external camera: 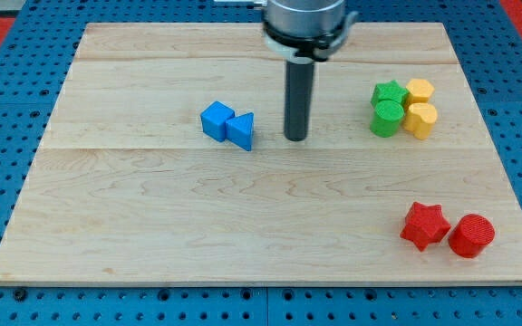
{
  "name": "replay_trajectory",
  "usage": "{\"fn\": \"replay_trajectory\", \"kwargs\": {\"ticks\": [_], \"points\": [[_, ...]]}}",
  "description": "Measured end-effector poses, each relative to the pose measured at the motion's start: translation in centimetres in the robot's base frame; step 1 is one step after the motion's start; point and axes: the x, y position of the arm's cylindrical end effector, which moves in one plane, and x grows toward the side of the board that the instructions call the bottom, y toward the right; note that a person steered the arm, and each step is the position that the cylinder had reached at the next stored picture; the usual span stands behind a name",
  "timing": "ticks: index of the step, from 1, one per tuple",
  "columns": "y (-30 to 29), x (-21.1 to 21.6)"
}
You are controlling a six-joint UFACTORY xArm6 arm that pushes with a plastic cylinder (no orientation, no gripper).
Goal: Separate the green blocks from the yellow blocks
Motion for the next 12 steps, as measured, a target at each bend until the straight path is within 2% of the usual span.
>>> {"fn": "replay_trajectory", "kwargs": {"ticks": [2, 3, 6, 9, 10, 11, 12], "points": [[8.4, 2.9], [10.7, 0.2], [12.7, -9.3], [16.2, -17.1], [17.6, -16.4], [17.2, -13.3], [14.6, -11.1]]}}
